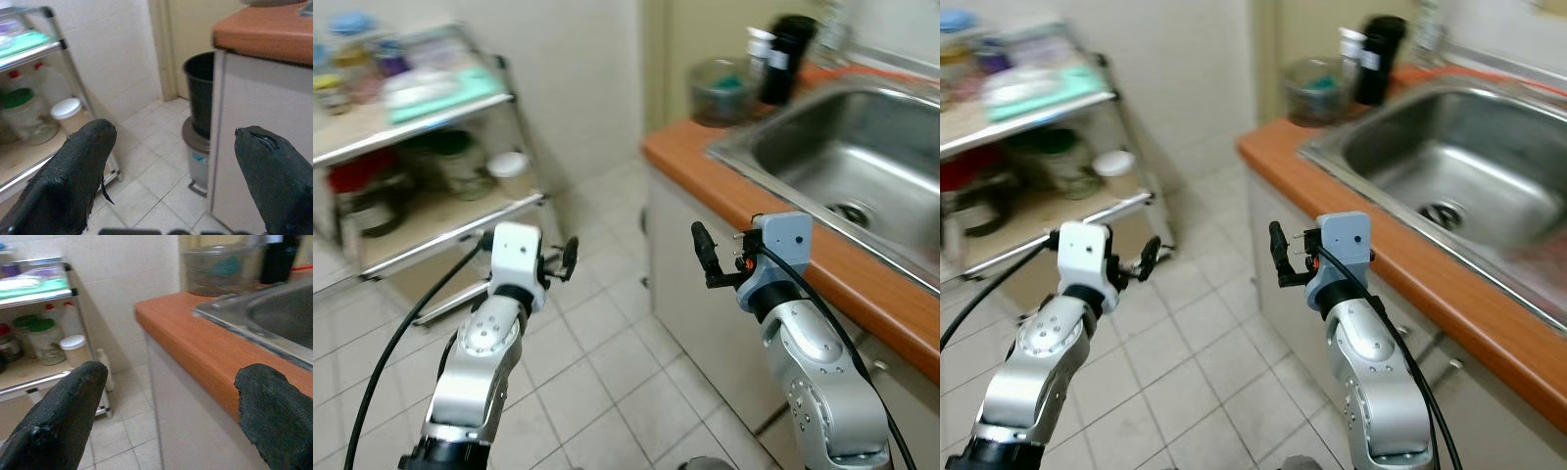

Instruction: Kitchen organization

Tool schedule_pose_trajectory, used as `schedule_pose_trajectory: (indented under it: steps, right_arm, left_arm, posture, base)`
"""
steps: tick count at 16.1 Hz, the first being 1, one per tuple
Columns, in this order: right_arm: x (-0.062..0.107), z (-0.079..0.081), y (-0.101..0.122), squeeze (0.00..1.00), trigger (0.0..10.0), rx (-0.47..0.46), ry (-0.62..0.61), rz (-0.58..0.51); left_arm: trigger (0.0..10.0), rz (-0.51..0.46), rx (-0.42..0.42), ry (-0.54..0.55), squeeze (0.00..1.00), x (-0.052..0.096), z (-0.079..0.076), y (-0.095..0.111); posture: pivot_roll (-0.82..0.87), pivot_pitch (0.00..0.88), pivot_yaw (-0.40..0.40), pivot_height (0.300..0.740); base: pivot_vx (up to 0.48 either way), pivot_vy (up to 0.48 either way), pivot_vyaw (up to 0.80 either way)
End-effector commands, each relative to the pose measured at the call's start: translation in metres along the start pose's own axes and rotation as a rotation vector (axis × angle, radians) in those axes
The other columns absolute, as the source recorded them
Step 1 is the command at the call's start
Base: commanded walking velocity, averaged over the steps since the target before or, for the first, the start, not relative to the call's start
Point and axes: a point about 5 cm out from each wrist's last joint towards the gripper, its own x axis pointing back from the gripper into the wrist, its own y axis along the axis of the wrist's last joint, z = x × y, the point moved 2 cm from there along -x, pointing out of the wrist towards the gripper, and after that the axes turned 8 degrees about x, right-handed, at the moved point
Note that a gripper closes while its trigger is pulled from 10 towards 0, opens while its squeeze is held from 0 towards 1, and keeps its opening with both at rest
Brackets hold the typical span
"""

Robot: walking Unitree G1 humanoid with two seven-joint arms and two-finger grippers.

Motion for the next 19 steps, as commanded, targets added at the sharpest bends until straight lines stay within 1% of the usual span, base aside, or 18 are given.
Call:
schedule_pose_trajectory:
  steps: [1,2,3,5,6,7,9,10,11,13,14,15,16,19]
  right_arm:
    - [-0.001,0.007,0.002,1.0,10.0,-0.011,0.021,-0.002]
    - [-0.003,0.01,-0.004,1.0,10.0,0.01,0.023,0.016]
    - [-0.005,0.01,-0.005,1.0,10.0,0.009,0.007,0.024]
    - [-0.006,0.006,-0.003,1.0,10.0,-0.057,-0.02,0.033]
    - [-0.006,0.005,-0.002,1.0,10.0,-0.057,-0.026,0.026]
    - [-0.008,0.006,0.009,1.0,10.0,-0.019,0.01,-0.043]
    - [-0.008,0.006,0.015,1.0,10.0,0.018,0.026,-0.076]
    - [-0.008,0.007,0.019,1.0,10.0,0.019,0.031,-0.095]
    - [-0.008,0.007,0.022,1.0,10.0,0.031,0.03,-0.107]
    - [-0.008,0.007,0.025,1.0,10.0,-0.006,0.028,-0.113]
    - [-0.009,0.01,0.027,1.0,10.0,-0.005,0.051,-0.117]
    - [-0.009,0.01,0.028,1.0,10.0,0.028,0.048,-0.113]
    - [-0.01,0.01,0.029,1.0,10.0,0.034,0.047,-0.115]
    - [-0.008,0.007,0.03,1.0,10.0,-0.007,0.049,-0.11]
  left_arm:
    - [10.0,0.01,-0.006,0.023,0.0,0.0,0.007,0.0]
    - [10.0,-0.003,-0.025,0.016,0.0,0.002,0.008,-0.001]
    - [10.0,-0.006,-0.043,0.014,0.0,0.002,0.008,-0.002]
    - [10.0,-0.009,-0.016,-0.011,0.0,0.002,0.006,0.004]
    - [10.0,-0.022,-0.016,-0.001,0.0,0.003,0.007,0.007]
    - [10.0,-0.061,-0.001,0.009,0.0,0.005,0.007,0.019]
    - [10.0,-0.084,-0.015,0.007,0.0,0.007,0.007,0.026]
    - [10.0,-0.091,-0.013,0.002,0.0,0.008,0.007,0.029]
    - [10.0,-0.096,-0.014,-0.007,0.0,0.009,0.006,0.031]
    - [10.0,-0.103,0.001,0.02,0.0,0.007,0.008,0.032]
    - [10.0,-0.1,-0.015,0.043,0.0,0.005,0.009,0.033]
    - [10.0,-0.104,-0.027,0.045,0.0,0.004,0.01,0.035]
    - [10.0,-0.105,-0.025,0.045,0.0,0.004,0.01,0.035]
    - [10.0,-0.096,-0.012,0.052,0.0,0.007,0.011,0.035]
  posture:
    - [-0.19,0.0,0.137,0.74]
    - [-0.18,0.0,0.151,0.74]
    - [-0.17,0.0,0.15,0.74]
    - [-0.15,0.0,0.138,0.74]
    - [-0.15,0.0,0.138,0.74]
    - [-0.12,0.0,0.122,0.74]
    - [-0.11,0.0,0.118,0.74]
    - [-0.11,0.0,0.113,0.74]
    - [-0.11,0.0,0.11,0.74]
    - [-0.11,0.0,0.098,0.74]
    - [-0.11,0.0,0.097,0.74]
    - [-0.12,0.0,0.097,0.74]
    - [-0.12,0.0,0.096,0.74]
    - [-0.11,0.0,0.101,0.74]
  base:
    - [0.0,0.0,-0.8]
    - [0.0,0.0,-0.8]
    - [0.0,0.0,-0.8]
    - [0.0,0.0,-0.8]
    - [0.0,0.0,-0.8]
    - [0.0,0.0,-0.8]
    - [0.0,0.0,-0.8]
    - [0.0,0.0,-0.8]
    - [0.0,0.0,-0.8]
    - [0.0,0.0,-0.8]
    - [0.0,0.0,-0.8]
    - [0.0,0.0,-0.8]
    - [0.0,0.0,-0.8]
    - [0.0,0.0,-0.8]
